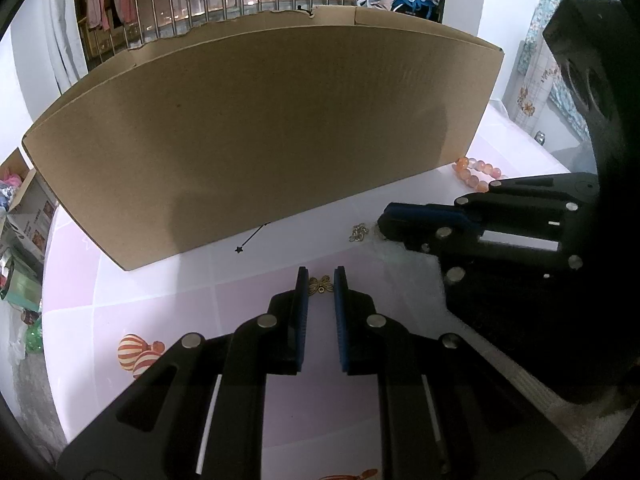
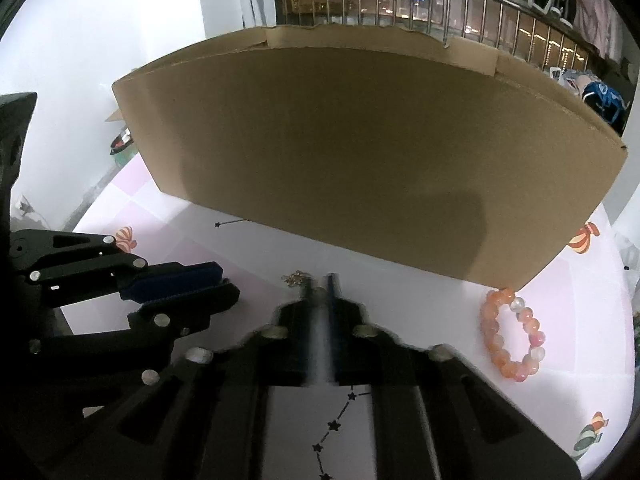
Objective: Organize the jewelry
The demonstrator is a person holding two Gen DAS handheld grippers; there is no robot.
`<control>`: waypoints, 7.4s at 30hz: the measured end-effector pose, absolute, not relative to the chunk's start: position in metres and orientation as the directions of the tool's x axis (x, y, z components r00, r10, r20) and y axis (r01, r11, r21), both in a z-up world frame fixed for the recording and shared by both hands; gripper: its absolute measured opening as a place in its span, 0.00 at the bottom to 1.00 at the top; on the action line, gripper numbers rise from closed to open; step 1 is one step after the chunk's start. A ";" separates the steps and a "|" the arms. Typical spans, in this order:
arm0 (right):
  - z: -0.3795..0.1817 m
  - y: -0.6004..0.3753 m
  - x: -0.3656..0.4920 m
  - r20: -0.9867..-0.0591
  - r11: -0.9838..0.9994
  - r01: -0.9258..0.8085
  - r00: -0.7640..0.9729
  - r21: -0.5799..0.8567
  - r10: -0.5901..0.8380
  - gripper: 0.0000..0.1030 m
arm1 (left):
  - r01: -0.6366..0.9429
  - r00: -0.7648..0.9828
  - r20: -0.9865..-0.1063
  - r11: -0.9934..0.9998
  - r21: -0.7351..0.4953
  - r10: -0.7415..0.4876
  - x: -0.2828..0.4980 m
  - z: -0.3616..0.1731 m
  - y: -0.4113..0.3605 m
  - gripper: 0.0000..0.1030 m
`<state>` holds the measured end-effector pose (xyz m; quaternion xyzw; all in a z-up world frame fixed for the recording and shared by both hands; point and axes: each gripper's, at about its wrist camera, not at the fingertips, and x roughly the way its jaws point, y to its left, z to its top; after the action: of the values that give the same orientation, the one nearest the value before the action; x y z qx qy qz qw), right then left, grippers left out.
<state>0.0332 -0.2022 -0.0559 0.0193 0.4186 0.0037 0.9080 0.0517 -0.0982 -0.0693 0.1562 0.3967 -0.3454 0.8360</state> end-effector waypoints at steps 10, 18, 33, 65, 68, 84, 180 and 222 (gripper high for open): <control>-0.048 -0.207 0.024 -0.759 0.998 0.013 0.651 0.055 0.033 0.02 | 0.699 0.455 -0.771 0.715 -0.001 -0.446 0.050 -0.070 -0.100 0.11; -0.049 -0.204 0.039 -0.772 0.998 -0.028 0.632 0.055 0.060 0.02 | 0.699 0.454 -0.771 0.715 -0.002 -0.446 0.051 -0.070 -0.100 0.11; -0.053 -0.215 0.020 -0.801 0.999 -0.001 0.599 0.032 0.027 0.02 | 0.699 0.454 -0.769 0.715 -0.007 -0.451 0.052 -0.070 -0.099 0.11; -0.042 -0.235 0.031 -0.861 0.897 -0.436 0.429 0.068 0.274 0.12 | 0.699 0.466 -0.762 0.715 0.005 -0.450 0.048 -0.071 -0.098 0.11; -0.041 -0.237 0.034 -0.862 0.900 -0.431 0.427 0.071 0.273 0.11 | 0.699 0.469 -0.761 0.715 0.010 -0.449 0.048 -0.071 -0.098 0.11; -0.020 -0.257 0.023 -0.817 0.930 -0.350 0.500 0.113 0.288 0.11 | 0.699 0.474 -0.760 0.715 0.017 -0.445 0.045 -0.069 -0.098 0.11; -0.044 -0.224 0.017 -0.832 0.964 -0.266 0.538 -0.010 0.139 0.19 | 0.664 0.490 -0.734 0.747 -0.036 -0.471 0.032 -0.046 -0.078 0.11; -0.044 -0.222 0.043 -0.851 0.883 -0.468 0.444 0.048 0.281 0.10 | 0.651 0.484 -0.744 0.758 -0.045 -0.460 0.041 -0.048 -0.079 0.11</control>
<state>0.0427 -0.2215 -0.0444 -0.0975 0.4785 0.2219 0.8440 0.0409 -0.0792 -0.0483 0.1225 0.3896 -0.3255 0.8528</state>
